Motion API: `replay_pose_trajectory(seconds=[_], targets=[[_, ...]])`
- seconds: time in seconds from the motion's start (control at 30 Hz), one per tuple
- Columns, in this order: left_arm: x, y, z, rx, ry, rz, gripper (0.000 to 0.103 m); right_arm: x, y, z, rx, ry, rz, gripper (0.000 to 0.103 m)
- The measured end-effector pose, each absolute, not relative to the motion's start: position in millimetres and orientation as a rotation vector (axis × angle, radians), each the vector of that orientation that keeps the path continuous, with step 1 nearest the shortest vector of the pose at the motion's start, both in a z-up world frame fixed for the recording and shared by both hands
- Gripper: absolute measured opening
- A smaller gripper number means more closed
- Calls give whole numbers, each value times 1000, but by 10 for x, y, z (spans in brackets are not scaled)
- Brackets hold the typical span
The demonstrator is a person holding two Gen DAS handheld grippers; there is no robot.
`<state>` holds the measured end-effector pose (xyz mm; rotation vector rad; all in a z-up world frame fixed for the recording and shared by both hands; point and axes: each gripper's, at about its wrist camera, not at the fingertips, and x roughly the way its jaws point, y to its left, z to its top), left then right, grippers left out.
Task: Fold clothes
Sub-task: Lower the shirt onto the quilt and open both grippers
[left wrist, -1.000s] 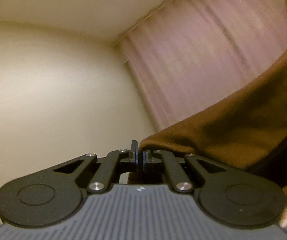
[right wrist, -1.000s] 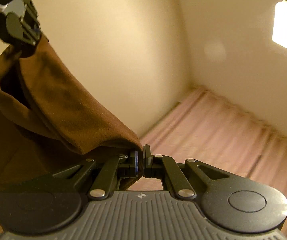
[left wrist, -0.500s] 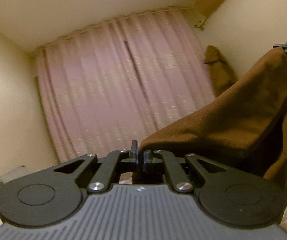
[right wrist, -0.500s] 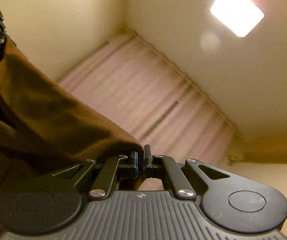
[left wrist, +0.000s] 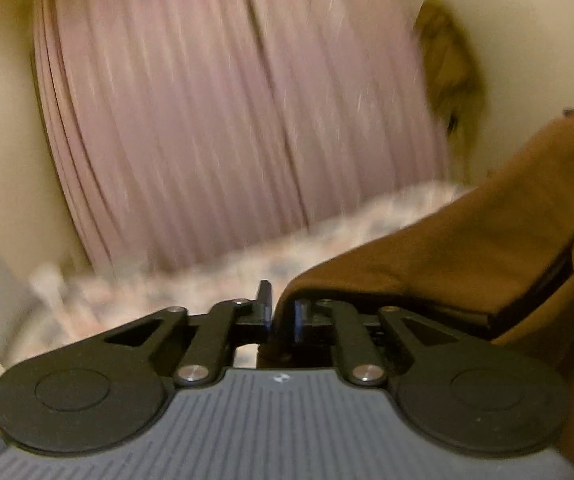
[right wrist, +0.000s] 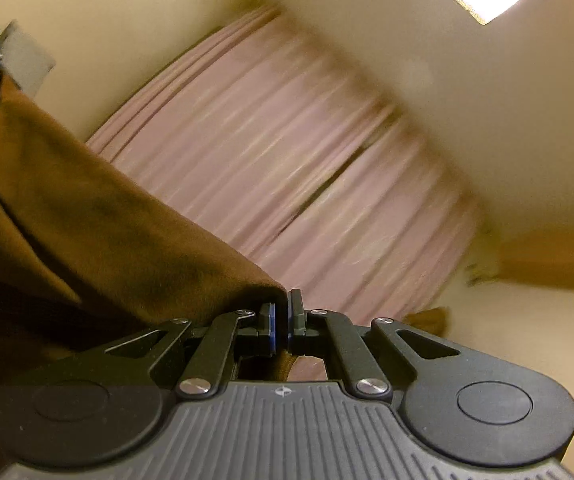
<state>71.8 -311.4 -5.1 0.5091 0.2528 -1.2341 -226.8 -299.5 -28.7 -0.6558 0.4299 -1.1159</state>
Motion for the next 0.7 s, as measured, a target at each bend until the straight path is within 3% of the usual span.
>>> replay_pose_trajectory(seconds=[0.03, 0.07, 0.1, 0.13, 0.2, 0.27, 0.33, 0.43, 0.53, 0.7], targets=[[903, -3473, -332, 535, 332, -1194, 33, -2146, -3367, -472, -618, 468, -1080, 3], [1079, -3788, -618, 568, 396, -1162, 32, -2001, -3781, -695, -570, 520, -1047, 6], [1217, -4024, -879, 613, 435, -1116, 32, -1847, -4195, -918, -520, 579, -1017, 22], [1330, -4163, -1110, 655, 461, -1065, 31, -1712, -4557, -1154, -465, 630, -1000, 54], [1536, -4272, -1523, 702, 520, -991, 31, -1484, -5199, -1656, -341, 728, -980, 79], [1648, -4112, -1886, 711, 614, -966, 31, -1448, -5553, -2048, -191, 749, -941, 79], [1687, -3824, -2270, 758, 703, -926, 31, -1547, -5744, -2380, -13, 727, -910, 86], [1610, -3234, -2767, 800, 870, -883, 31, -1673, -5861, -2712, 240, 769, -895, 85], [1401, -2612, -3032, 826, 1007, -889, 31, -2069, -5471, -2982, 508, 816, -843, 77], [887, -1889, -3274, 893, 1132, -973, 32, -2661, -4431, -2979, 696, 922, -739, 74]])
